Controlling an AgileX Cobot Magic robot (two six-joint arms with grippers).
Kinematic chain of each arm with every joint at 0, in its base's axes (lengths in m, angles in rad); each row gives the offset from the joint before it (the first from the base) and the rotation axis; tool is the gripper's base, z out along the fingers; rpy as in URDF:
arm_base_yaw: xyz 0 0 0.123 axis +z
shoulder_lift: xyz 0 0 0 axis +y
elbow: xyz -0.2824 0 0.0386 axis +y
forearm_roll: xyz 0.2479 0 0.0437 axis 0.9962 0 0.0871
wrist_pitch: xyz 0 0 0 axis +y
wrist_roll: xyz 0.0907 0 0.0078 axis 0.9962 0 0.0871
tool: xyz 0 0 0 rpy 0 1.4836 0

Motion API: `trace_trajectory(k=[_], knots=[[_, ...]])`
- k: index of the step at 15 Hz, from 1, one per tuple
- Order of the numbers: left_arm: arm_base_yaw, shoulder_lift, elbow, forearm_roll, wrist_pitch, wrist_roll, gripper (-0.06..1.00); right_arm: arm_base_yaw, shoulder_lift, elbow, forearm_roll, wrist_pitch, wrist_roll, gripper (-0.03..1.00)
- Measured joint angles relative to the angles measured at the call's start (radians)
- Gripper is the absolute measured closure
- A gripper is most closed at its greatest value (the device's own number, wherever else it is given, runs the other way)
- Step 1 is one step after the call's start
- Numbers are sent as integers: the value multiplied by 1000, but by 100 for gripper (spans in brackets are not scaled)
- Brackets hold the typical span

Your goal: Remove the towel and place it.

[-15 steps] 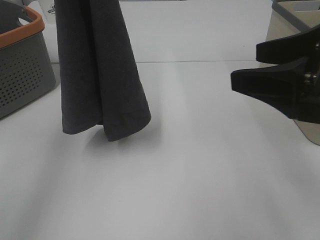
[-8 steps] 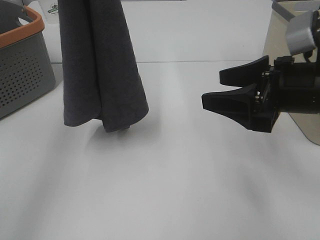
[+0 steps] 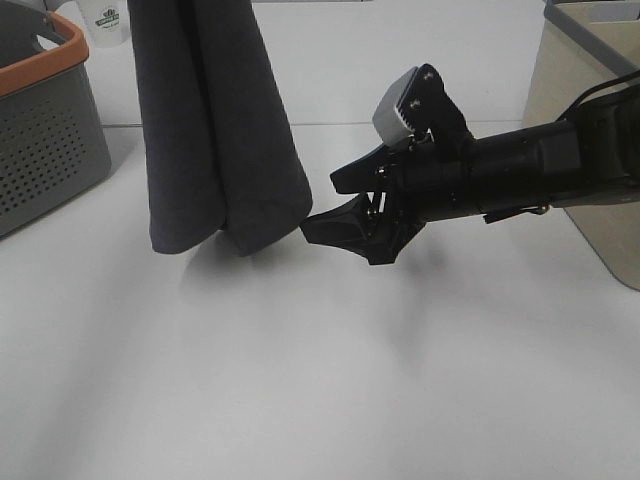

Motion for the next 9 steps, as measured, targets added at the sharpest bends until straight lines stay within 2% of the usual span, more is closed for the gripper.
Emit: trace_trajectory(k=[5, 9], knots=[[0, 7, 72, 20, 0, 0, 94, 1, 133, -46, 0, -25, 1, 22], [0, 14, 72, 20, -4, 0, 94, 8, 212, -68, 2, 30, 9, 23]])
